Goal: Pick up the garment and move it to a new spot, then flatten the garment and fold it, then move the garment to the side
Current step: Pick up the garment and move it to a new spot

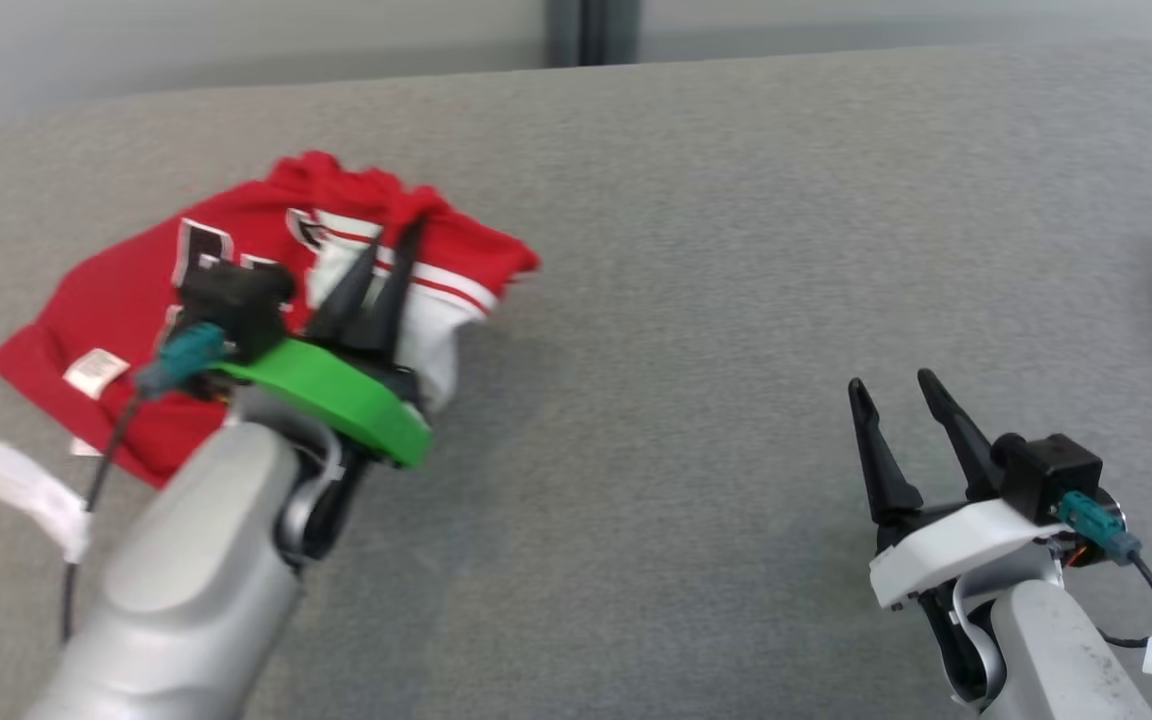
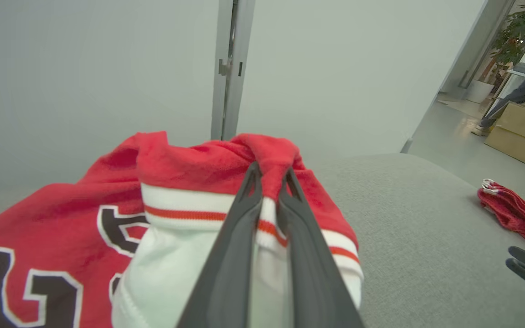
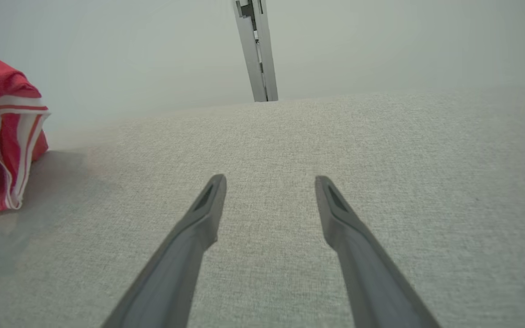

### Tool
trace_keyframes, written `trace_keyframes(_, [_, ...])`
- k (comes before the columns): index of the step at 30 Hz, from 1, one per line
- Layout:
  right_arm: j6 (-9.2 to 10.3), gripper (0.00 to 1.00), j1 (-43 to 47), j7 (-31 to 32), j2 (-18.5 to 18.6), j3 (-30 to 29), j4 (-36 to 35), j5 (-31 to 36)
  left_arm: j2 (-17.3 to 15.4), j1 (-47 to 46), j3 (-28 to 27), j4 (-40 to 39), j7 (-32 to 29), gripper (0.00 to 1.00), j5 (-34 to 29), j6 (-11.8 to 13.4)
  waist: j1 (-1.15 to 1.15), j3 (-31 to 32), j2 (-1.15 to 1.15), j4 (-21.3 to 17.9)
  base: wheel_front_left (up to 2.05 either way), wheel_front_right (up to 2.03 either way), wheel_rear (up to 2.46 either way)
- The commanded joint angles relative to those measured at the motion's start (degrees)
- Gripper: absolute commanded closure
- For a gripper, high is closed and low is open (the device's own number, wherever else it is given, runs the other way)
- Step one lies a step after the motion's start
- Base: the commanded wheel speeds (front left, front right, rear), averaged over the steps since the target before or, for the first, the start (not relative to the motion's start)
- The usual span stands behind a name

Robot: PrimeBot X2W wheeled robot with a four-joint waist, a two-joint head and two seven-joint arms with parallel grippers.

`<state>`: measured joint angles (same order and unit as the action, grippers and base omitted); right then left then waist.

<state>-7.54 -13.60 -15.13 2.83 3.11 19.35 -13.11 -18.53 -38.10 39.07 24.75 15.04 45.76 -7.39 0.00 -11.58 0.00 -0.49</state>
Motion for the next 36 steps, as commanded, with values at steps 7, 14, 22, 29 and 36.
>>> trace_keyframes(7, [0.11, 0.00, 1.91, -0.02, 0.20, 0.67, -0.14, -0.70, 7.45, -0.56, 6.12, 2.07, 0.16, 1.00, -0.64, -0.16, 0.00, 3.02, 0.00, -13.74, 0.00, 0.00, 0.00])
trace_keyframes(14, [0.11, 0.00, 2.59, -0.01, 0.20, 0.97, -0.31, -1.04, 13.06, -1.37, 8.03, 5.61, 0.18, 0.98, -1.22, -0.16, 0.00, 2.77, 0.00, -16.59, 0.00, 0.00, 0.00])
trace_keyframes(22, [0.10, 0.00, 2.91, -0.02, 0.18, 0.35, -0.13, -1.19, 14.19, 3.83, -1.06, 6.76, 0.10, 0.00, -9.74, 0.95, 0.00, 3.99, 0.00, -14.03, 0.00, 0.00, 0.00])
trace_keyframes(29, [0.10, 0.00, 4.08, -0.01, 0.21, 0.16, 0.43, -1.40, 12.84, 13.00, -12.33, 4.43, 0.10, 0.00, -16.45, 1.72, 0.00, 6.59, 0.00, -10.10, 0.00, 0.00, 0.00])
trace_keyframes(36, [0.10, 0.00, 6.17, -0.02, 0.21, -0.18, 1.11, -1.40, 13.23, 23.85, -23.21, 1.03, 0.10, 0.00, -21.90, 1.85, 0.00, 9.85, 0.00, -6.62, 0.00, 0.00, 0.00])
